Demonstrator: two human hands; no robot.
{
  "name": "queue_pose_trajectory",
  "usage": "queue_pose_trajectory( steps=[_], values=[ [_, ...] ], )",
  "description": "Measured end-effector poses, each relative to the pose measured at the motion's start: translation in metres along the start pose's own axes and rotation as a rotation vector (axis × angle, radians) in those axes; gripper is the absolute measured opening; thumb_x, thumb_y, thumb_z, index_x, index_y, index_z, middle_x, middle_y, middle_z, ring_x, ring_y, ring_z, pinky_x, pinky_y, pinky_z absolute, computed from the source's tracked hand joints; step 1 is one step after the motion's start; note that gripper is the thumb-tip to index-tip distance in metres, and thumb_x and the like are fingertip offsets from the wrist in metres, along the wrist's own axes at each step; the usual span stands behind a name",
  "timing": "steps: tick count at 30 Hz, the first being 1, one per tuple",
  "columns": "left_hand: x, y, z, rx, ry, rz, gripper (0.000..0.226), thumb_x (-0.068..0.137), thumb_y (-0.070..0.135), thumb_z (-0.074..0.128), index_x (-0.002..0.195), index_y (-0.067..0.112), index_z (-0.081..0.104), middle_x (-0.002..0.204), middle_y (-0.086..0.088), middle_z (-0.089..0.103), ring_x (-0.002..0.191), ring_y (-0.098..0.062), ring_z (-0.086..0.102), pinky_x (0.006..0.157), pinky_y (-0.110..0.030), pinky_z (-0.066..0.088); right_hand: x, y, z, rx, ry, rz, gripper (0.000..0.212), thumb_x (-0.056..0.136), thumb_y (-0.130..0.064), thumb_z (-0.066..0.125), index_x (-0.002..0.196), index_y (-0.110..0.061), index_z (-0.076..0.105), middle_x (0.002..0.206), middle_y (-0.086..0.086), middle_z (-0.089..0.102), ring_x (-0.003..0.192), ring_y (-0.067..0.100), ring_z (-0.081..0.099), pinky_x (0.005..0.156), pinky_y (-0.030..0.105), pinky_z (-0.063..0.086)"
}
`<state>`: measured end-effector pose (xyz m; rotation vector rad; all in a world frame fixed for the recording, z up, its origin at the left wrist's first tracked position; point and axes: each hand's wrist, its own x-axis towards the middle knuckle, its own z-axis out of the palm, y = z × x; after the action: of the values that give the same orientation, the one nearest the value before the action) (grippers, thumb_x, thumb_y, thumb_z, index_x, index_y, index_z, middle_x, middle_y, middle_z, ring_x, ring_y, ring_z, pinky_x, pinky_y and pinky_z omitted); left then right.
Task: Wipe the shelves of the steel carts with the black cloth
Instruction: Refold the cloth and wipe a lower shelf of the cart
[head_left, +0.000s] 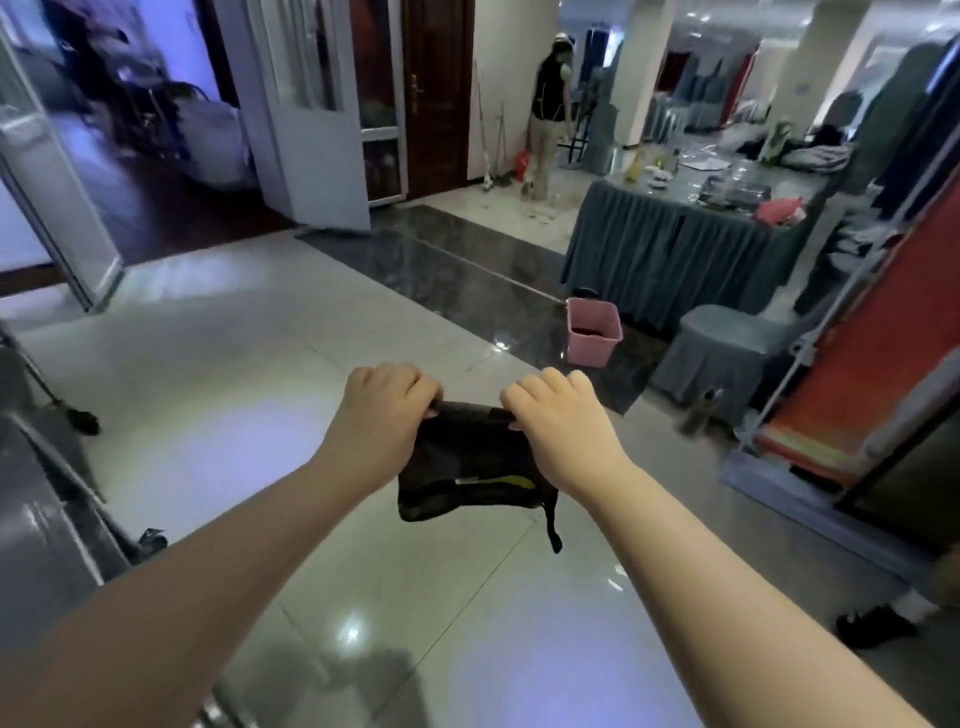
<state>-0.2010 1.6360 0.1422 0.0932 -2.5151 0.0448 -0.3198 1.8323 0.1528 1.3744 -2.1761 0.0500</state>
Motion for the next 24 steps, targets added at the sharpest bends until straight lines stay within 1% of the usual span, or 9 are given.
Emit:
queue_pose_trajectory(
  steps=[2, 5, 8, 10, 12, 14, 16, 18, 24],
  values=[
    [0.028, -0.028, 0.019, 0.016, 0.025, -0.029, 0.006, 0.082, 0.010, 0.064, 0.086, 0.015, 0.065, 0.079, -0.003, 0.058, 0.069, -0.028, 0.053, 0.067, -0.032, 0.029, 0.040, 0.017, 0.025, 0.026, 0.034, -0.067, 0.028, 0.066, -0.009, 0.078, 0.081, -0.016, 0.056, 0.071, -0.001, 0.049, 0.066, 0.024, 0.045, 0.062, 0.031, 0.017],
    [0.066, -0.064, 0.047, 0.063, 0.052, -0.069, 0.019, 0.086, 0.021, 0.047, 0.085, 0.018, 0.066, 0.078, -0.001, 0.059, 0.067, -0.027, 0.055, 0.066, -0.035, 0.037, 0.101, 0.042, 0.059, 0.056, 0.060, -0.123, 0.026, 0.069, -0.011, 0.077, 0.082, -0.017, 0.056, 0.073, -0.002, 0.051, 0.068, 0.023, 0.045, 0.060, 0.032, 0.023],
    [0.099, -0.097, 0.069, 0.113, 0.044, -0.109, 0.026, 0.087, 0.026, 0.040, 0.085, 0.018, 0.065, 0.077, -0.001, 0.058, 0.065, -0.027, 0.054, 0.066, -0.033, 0.035, 0.156, 0.064, 0.090, 0.116, 0.072, -0.147, 0.024, 0.073, -0.013, 0.077, 0.083, -0.017, 0.055, 0.077, -0.002, 0.053, 0.071, 0.023, 0.048, 0.060, 0.033, 0.031],
    [0.118, -0.119, 0.083, 0.143, 0.042, -0.159, 0.020, 0.087, 0.024, 0.045, 0.085, 0.019, 0.065, 0.078, 0.000, 0.058, 0.067, -0.026, 0.054, 0.067, -0.034, 0.029, 0.190, 0.075, 0.113, 0.174, 0.095, -0.159, 0.024, 0.074, -0.012, 0.076, 0.082, -0.017, 0.054, 0.077, -0.002, 0.053, 0.072, 0.024, 0.047, 0.060, 0.033, 0.032],
    [0.134, -0.140, 0.097, 0.160, 0.026, -0.214, 0.005, 0.085, 0.017, 0.059, 0.085, 0.019, 0.064, 0.079, 0.000, 0.058, 0.069, -0.027, 0.055, 0.069, -0.034, 0.032, 0.225, 0.083, 0.140, 0.230, 0.106, -0.178, 0.024, 0.075, -0.013, 0.075, 0.081, -0.016, 0.053, 0.076, -0.001, 0.053, 0.071, 0.023, 0.045, 0.060, 0.032, 0.029],
    [0.145, -0.160, 0.110, 0.186, 0.010, -0.288, 0.013, 0.080, 0.011, 0.072, 0.086, 0.019, 0.064, 0.080, 0.000, 0.057, 0.069, -0.027, 0.055, 0.070, -0.035, 0.034, 0.261, 0.087, 0.168, 0.288, 0.092, -0.215, 0.022, 0.079, -0.012, 0.073, 0.083, -0.017, 0.053, 0.078, -0.002, 0.054, 0.073, 0.023, 0.045, 0.062, 0.034, 0.032],
    [0.151, -0.181, 0.124, 0.240, 0.013, -0.372, 0.018, 0.077, 0.010, 0.075, 0.086, 0.020, 0.064, 0.080, 0.002, 0.057, 0.070, -0.025, 0.055, 0.071, -0.034, 0.027, 0.297, 0.086, 0.195, 0.340, 0.106, -0.279, 0.022, 0.079, -0.011, 0.073, 0.084, -0.017, 0.053, 0.078, -0.001, 0.054, 0.073, 0.024, 0.047, 0.062, 0.037, 0.040],
    [0.152, -0.201, 0.136, 0.284, 0.027, -0.481, 0.020, 0.074, 0.010, 0.077, 0.085, 0.021, 0.064, 0.080, 0.003, 0.057, 0.069, -0.024, 0.055, 0.071, -0.032, 0.022, 0.333, 0.080, 0.221, 0.386, 0.130, -0.371, 0.023, 0.076, -0.010, 0.075, 0.083, -0.016, 0.054, 0.077, -0.001, 0.054, 0.072, 0.025, 0.048, 0.062, 0.039, 0.043],
    [0.138, -0.229, 0.149, 0.244, 0.177, -1.010, 0.008, 0.081, 0.016, 0.067, 0.088, 0.020, 0.069, 0.085, 0.002, 0.062, 0.078, -0.027, 0.060, 0.074, -0.037, 0.037, 0.429, 0.030, 0.280, 0.571, 0.176, -0.630, 0.024, 0.074, -0.007, 0.076, 0.081, -0.017, 0.055, 0.074, -0.002, 0.052, 0.070, 0.026, 0.046, 0.060, 0.034, 0.033]
  ],
)
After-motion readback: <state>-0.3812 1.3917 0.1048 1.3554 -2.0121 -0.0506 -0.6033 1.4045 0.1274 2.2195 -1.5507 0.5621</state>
